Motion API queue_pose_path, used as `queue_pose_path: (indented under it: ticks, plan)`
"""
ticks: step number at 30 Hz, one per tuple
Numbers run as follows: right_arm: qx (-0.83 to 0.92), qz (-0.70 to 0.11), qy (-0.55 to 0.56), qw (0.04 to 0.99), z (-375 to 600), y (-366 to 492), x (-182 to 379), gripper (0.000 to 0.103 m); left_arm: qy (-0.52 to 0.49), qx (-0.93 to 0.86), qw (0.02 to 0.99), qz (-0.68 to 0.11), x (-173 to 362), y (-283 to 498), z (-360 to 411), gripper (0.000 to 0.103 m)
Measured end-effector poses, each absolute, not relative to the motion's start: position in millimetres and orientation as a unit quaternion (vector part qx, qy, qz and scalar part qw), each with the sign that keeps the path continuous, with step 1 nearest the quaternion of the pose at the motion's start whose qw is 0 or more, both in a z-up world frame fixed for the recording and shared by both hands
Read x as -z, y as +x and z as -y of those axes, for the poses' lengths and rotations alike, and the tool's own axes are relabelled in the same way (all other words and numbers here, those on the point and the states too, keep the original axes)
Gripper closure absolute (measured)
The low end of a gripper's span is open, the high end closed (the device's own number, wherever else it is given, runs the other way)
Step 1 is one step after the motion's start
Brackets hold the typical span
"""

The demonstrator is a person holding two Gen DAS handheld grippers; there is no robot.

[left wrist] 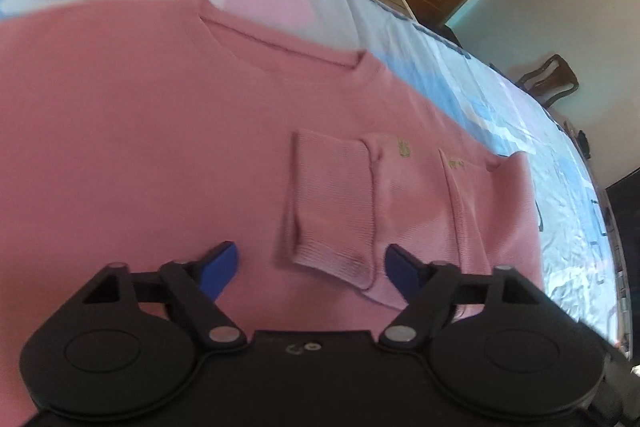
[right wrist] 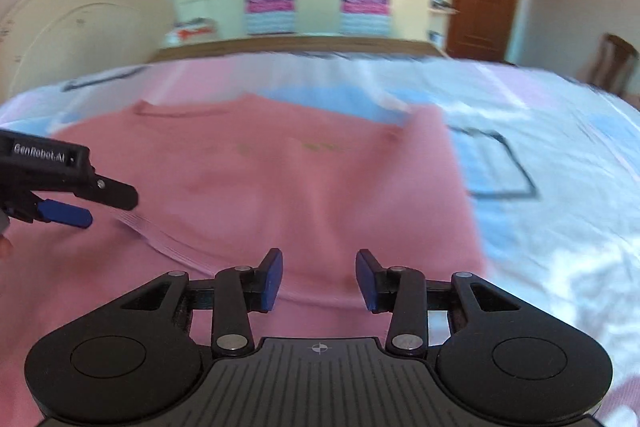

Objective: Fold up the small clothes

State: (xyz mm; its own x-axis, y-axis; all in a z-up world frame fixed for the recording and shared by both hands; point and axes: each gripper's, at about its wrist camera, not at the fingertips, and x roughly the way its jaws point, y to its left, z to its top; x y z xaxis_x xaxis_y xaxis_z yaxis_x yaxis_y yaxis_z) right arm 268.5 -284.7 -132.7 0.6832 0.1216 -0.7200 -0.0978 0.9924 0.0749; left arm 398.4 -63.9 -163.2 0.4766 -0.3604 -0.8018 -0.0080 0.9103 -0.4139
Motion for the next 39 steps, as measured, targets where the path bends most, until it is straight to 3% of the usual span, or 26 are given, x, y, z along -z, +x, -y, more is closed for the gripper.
queue_pose_path:
  ticks: [1, 2, 3, 5, 9, 12, 19, 21, 23, 28, 30, 32, 36, 38, 39]
  plan:
    - [-0.048, -0.398, 0.02, 0.916, 292, 264, 135, 0.062, -0.191, 0.106, 0.845, -0.489, 164, 398, 65, 0.036]
    - [-0.037, -0.401, 0.024, 0.915, 300, 258, 136, 0.062, -0.197, 0.108, 0.845, -0.485, 165, 398, 67, 0.058]
    - [-0.027, -0.403, 0.029, 0.915, 309, 252, 137, 0.062, -0.2, 0.105, 0.843, -0.489, 167, 401, 69, 0.067]
    - [-0.005, -0.407, 0.033, 0.913, 321, 246, 139, 0.062, -0.196, 0.101, 0.849, -0.48, 170, 401, 71, 0.096]
    - [0.02, -0.418, 0.043, 0.907, 338, 244, 141, 0.06, -0.207, 0.117, 0.861, -0.449, 148, 397, 70, 0.097]
    - [0.024, -0.417, 0.04, 0.908, 339, 245, 141, 0.054, -0.227, 0.125, 0.877, -0.404, 115, 397, 58, 0.097]
    - [0.012, -0.403, 0.042, 0.914, 327, 280, 144, 0.053, -0.216, 0.07, 0.916, -0.331, 68, 383, 3, 0.097]
    - [0.007, -0.4, 0.04, 0.916, 323, 286, 145, 0.059, -0.218, 0.044, 0.911, -0.347, 80, 375, -14, 0.097]
    - [0.001, -0.399, 0.042, 0.916, 321, 290, 146, 0.091, -0.211, 0.022, 0.905, -0.368, 100, 370, -24, 0.097]
    - [0.02, -0.405, 0.048, 0.913, 330, 290, 152, 0.094, -0.188, 0.001, 0.888, -0.419, 142, 357, -26, 0.097]
    - [0.014, -0.415, 0.059, 0.908, 336, 289, 152, 0.094, -0.162, -0.005, 0.887, -0.432, 150, 356, -20, 0.094]
    - [0.0, -0.422, 0.049, 0.905, 335, 284, 146, 0.093, -0.159, -0.019, 0.891, -0.425, 145, 351, -22, 0.082]
    - [-0.019, -0.412, 0.071, 0.908, 345, 269, 128, 0.089, -0.154, -0.059, 0.914, -0.37, 115, 339, -34, 0.078]
    - [-0.018, -0.395, 0.07, 0.916, 348, 275, 120, 0.067, -0.146, -0.043, 0.919, -0.363, 106, 338, -32, 0.072]
    - [-0.019, -0.391, 0.073, 0.917, 349, 284, 119, 0.061, -0.142, -0.032, 0.919, -0.367, 104, 342, -27, 0.072]
